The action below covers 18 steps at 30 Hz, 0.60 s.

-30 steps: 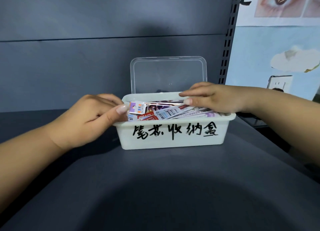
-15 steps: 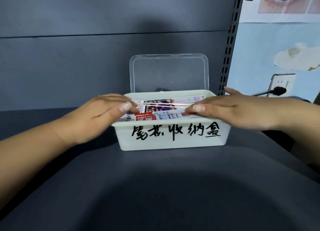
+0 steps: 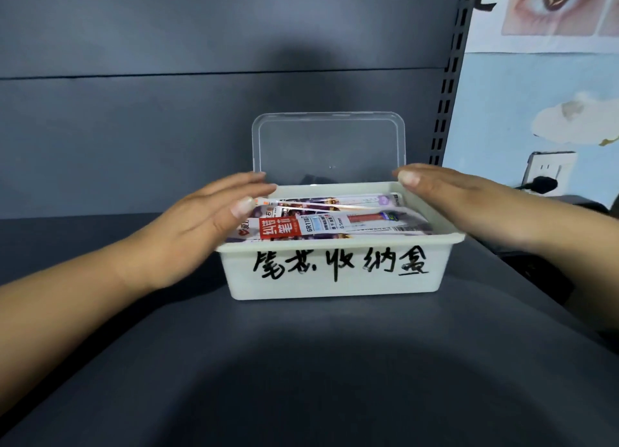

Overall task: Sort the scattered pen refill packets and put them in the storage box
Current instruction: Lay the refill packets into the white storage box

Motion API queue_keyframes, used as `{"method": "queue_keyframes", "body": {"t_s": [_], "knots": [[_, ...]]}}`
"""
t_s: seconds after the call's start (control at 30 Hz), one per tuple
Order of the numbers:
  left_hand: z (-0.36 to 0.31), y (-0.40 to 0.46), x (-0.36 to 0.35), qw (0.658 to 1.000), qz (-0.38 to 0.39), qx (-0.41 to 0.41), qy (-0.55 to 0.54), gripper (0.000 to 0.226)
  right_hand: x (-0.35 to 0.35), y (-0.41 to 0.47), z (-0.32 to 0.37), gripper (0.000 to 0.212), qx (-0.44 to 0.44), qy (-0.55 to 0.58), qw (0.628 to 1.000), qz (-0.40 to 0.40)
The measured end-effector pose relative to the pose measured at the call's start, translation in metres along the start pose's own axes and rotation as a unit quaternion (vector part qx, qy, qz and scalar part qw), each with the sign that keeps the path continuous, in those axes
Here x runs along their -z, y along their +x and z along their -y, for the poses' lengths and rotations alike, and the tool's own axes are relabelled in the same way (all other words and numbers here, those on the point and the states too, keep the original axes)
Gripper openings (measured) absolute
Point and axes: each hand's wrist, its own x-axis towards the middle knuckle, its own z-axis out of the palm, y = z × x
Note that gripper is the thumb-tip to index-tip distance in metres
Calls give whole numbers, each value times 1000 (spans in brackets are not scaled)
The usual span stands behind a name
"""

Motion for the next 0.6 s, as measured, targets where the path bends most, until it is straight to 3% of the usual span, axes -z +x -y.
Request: {"method": "queue_keyframes", "body": {"t_s": [0.03,0.1,0.23,0.33,0.4,0.6], "knots": [[0,4,1,997,-4,45,-56,65,1,4,3,45,-51,56,997,-31],[4,14,4,980,-36,134,-140,64,11,19,3,50,-92,50,994,-22],[7,43,7,947,-109,250,-168,66,4,45,1,42,-187,122,973,-50],[1,49,-4,911,-62,287,-291,49,-6,58,6,46,-211,180,959,-61],[-9,51,-9,897,-39,290,-332,43,-10,62,6,52,-200,192,959,-61],[-21,50,2,875,-163,228,-393,42,-1,37,21,46,-43,265,959,-86]]}}
